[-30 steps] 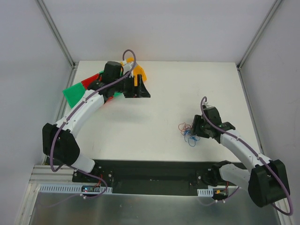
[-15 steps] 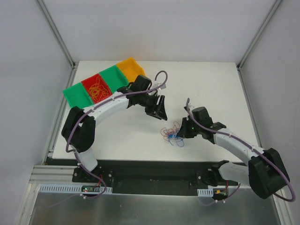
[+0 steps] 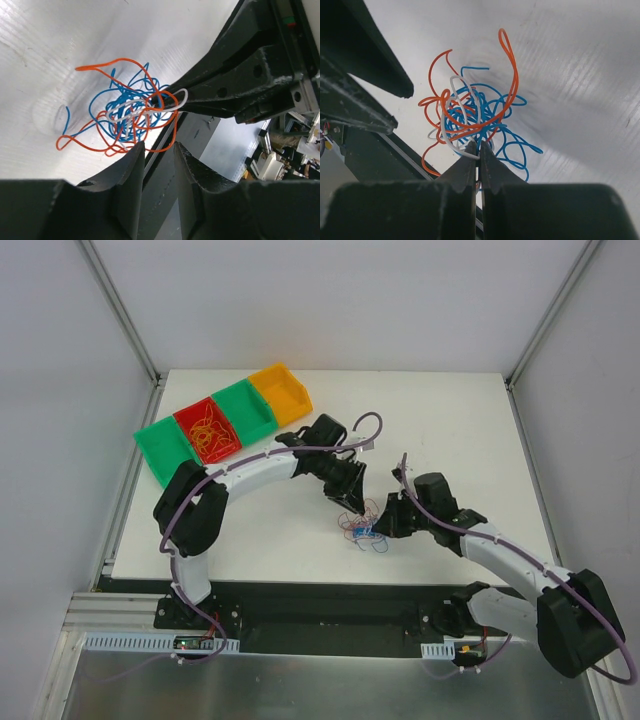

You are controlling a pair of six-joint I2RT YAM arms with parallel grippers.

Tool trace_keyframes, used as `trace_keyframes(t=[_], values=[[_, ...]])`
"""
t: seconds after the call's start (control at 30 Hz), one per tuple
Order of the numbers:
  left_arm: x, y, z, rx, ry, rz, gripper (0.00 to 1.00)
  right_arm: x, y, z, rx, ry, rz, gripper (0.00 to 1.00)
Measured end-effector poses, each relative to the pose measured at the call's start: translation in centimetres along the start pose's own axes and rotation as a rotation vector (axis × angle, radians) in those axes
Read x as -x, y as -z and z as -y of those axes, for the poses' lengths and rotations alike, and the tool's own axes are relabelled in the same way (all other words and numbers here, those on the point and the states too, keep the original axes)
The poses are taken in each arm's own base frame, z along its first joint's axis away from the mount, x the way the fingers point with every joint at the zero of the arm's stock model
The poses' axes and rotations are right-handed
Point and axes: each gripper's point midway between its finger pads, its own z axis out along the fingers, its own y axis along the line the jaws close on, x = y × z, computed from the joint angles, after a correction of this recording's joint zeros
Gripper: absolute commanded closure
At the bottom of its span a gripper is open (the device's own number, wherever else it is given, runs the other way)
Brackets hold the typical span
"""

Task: Untangle the cables

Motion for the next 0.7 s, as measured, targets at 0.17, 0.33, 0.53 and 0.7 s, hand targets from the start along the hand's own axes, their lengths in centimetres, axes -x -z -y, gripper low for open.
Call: trace_keyframes(t=[0.17,0.33,0.53,0.7], values=[[0.1,-0.1,-0.7,0.045,-0.013,0.002,0.63,0.3,0.6,-0.5,0.019,0.012,0.029,1.00],[0.2,-0.1,-1.5,0.092,-0.025,0.009,0.65,0.4,1.0,-0.7,0.022,0.017,0.040,1.00],[-0.4,-0.7,-1.2,0.092,-0.042,-0.019,0.71,1.2,2.2,-1.2,0.022,0.032,0.092,1.00],[-0.8,-1.0,-0.9,0.090,-0.051,-0.034,0.97,2.3,2.7,-2.0,0.032,0.026,0.118,1.00]])
